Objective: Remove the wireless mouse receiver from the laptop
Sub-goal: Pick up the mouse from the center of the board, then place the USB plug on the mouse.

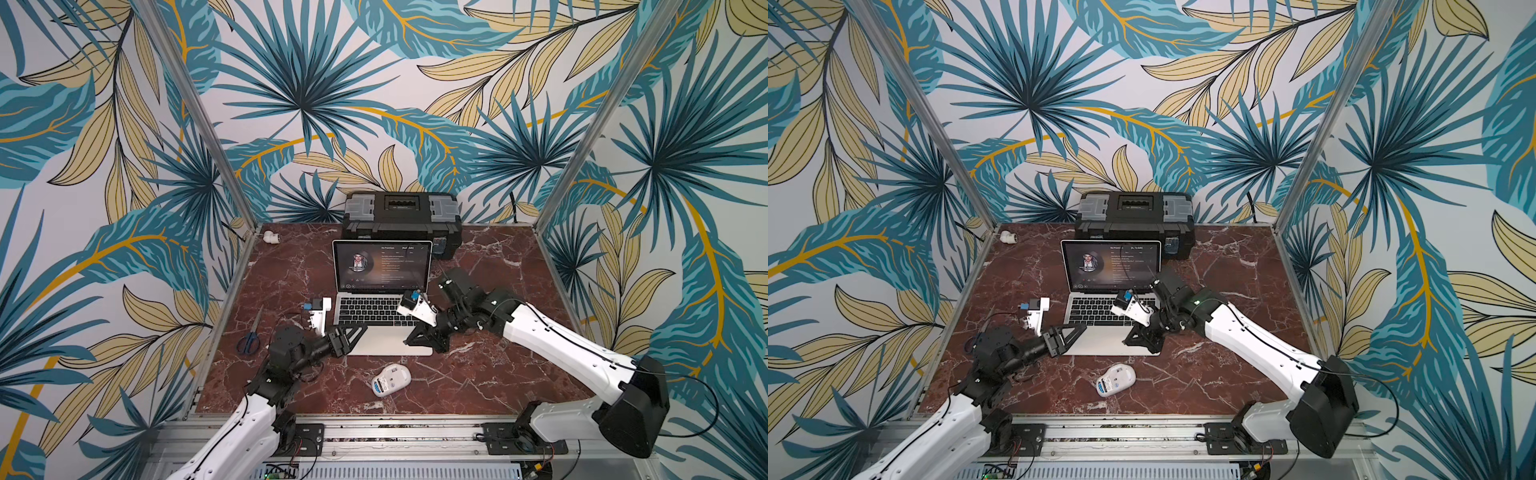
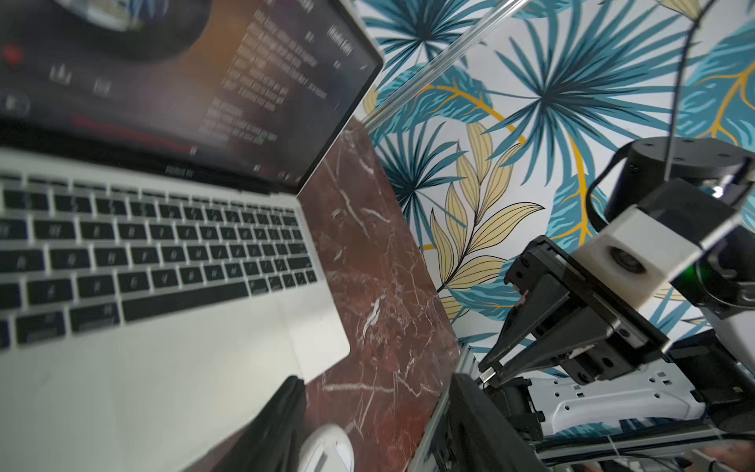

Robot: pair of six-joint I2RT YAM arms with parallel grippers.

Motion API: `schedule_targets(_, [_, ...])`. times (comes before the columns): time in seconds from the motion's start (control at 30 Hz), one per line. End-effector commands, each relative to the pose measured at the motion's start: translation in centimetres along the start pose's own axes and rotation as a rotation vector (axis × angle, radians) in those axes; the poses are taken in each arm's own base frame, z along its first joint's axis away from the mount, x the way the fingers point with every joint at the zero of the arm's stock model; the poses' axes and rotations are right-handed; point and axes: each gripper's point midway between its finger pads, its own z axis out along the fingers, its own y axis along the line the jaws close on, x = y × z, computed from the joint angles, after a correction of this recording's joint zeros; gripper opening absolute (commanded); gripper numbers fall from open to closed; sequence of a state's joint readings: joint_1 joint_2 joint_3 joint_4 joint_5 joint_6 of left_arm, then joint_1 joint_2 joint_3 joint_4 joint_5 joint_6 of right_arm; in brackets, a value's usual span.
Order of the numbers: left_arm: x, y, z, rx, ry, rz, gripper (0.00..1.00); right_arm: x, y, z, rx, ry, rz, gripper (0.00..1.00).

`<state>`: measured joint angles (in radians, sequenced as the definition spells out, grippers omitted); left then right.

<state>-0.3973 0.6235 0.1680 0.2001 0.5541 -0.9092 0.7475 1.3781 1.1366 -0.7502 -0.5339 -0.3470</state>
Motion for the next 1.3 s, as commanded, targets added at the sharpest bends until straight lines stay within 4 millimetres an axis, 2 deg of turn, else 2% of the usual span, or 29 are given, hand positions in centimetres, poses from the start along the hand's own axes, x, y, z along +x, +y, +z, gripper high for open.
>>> schedule_targets(0.0, [4.9, 5.2, -0.4, -0.188, 0.100, -0.202, 0.63, 3.9, 0.7, 1.9, 0.033, 0.200, -0.121, 0.00])
schedule_targets(0.13, [6.9, 6.1, 0.3, -0.217, 0.185, -0.235, 0.67, 3.7, 1.5, 4.1, 0.001, 0.260, -0.225, 0.00])
schedule_targets(0.27, [8.7, 7.9, 0.6, -0.251, 0.233, -0.314, 0.66, 3.8, 0.6, 6.5, 0.030, 0.353, -0.326, 0.00])
schedule_targets(0.47, [11.0, 8.3, 0.3, -0.297, 0.332, -0.349, 0.65, 2.4, -0.6, 7.8, 0.055, 0.381, -0.413, 0.00])
schedule_targets(0.63, [12.4, 8.7, 0.2, -0.296, 0.377, -0.400, 0.61, 2.4, -1.1, 8.5, 0.057, 0.448, -0.467, 0.00])
schedule_targets(0.9, [13.6, 8.5, -0.1, -0.287, 0.440, -0.426, 0.60, 3.7, -1.0, 9.1, 0.050, 0.558, -0.532, 0.00])
schedule_targets(1.27, [13.3, 8.5, 0.6, -0.277, 0.448, -0.412, 0.59, 4.0, -0.7, 10.9, 0.006, 0.584, -0.525, 0.00])
